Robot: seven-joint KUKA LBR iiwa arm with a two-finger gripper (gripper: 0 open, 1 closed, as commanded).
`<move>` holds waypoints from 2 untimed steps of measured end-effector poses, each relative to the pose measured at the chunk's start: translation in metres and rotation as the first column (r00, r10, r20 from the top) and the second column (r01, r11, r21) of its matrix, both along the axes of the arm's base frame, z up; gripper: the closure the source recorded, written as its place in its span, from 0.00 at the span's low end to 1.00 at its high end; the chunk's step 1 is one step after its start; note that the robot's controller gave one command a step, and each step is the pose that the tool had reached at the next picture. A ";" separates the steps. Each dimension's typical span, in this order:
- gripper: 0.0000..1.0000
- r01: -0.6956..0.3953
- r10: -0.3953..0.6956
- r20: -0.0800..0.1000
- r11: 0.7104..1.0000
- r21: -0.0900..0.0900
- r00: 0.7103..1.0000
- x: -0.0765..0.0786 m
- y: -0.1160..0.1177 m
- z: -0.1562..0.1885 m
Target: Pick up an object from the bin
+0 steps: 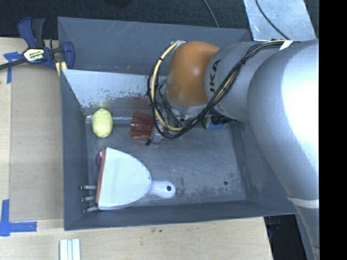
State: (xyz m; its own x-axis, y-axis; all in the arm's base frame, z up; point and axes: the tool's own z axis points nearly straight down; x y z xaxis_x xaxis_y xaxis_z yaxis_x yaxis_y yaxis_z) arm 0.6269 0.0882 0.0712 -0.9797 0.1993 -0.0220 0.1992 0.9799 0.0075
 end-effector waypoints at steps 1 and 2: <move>1.00 0.000 0.000 -0.004 1.000 0.000 1.000 -0.002 0.000 0.010; 1.00 0.000 0.000 0.003 1.000 0.001 1.000 0.000 0.000 0.034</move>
Offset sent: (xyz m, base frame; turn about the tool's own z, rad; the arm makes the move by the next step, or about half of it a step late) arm -0.0011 0.0000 0.0214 -0.0001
